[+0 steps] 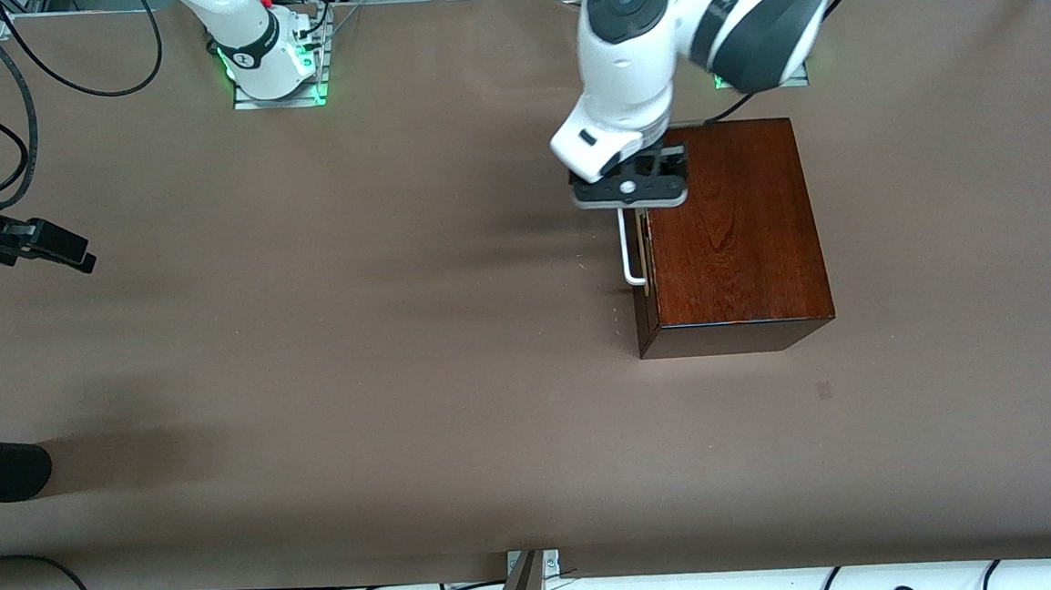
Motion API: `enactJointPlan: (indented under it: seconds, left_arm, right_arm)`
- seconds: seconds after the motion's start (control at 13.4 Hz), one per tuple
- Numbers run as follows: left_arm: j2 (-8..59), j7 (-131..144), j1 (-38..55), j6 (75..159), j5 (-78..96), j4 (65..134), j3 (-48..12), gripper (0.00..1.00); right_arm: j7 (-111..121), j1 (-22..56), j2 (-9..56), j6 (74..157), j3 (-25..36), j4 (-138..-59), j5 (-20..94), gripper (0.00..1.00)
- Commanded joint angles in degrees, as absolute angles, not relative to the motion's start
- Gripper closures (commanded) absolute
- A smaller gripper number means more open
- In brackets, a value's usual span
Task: Open drawer, take yellow block, close drawer
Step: 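Move the left gripper over the box to the white drawer handle, then hook the drawer handle with the left gripper and pull the drawer open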
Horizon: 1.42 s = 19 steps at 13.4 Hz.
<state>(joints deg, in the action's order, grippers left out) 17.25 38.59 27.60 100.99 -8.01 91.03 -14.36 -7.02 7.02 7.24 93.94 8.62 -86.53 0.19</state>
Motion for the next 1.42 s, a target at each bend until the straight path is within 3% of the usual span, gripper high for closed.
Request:
enactJointPlan:
  seconds: [0.0,0.3,1.35]
  left_arm:
    - [22.3,40.1,29.9,104.5,-11.2,89.8,-14.0,0.00]
    - [24.3,40.9,31.3,112.7,-15.3,95.6,-13.9,0.00]
    - [27.8,44.5,31.2,116.4,-15.2,98.3,-11.1,0.00]
  right_arm:
    - [-7.5,7.1,7.3,93.6,8.7,-85.9,0.7,0.00]
    - [-7.5,7.1,7.4,93.6,8.8,-85.9,0.6,0.00]
    - [-6.7,6.9,7.5,93.6,8.8,-85.9,0.6,0.00]
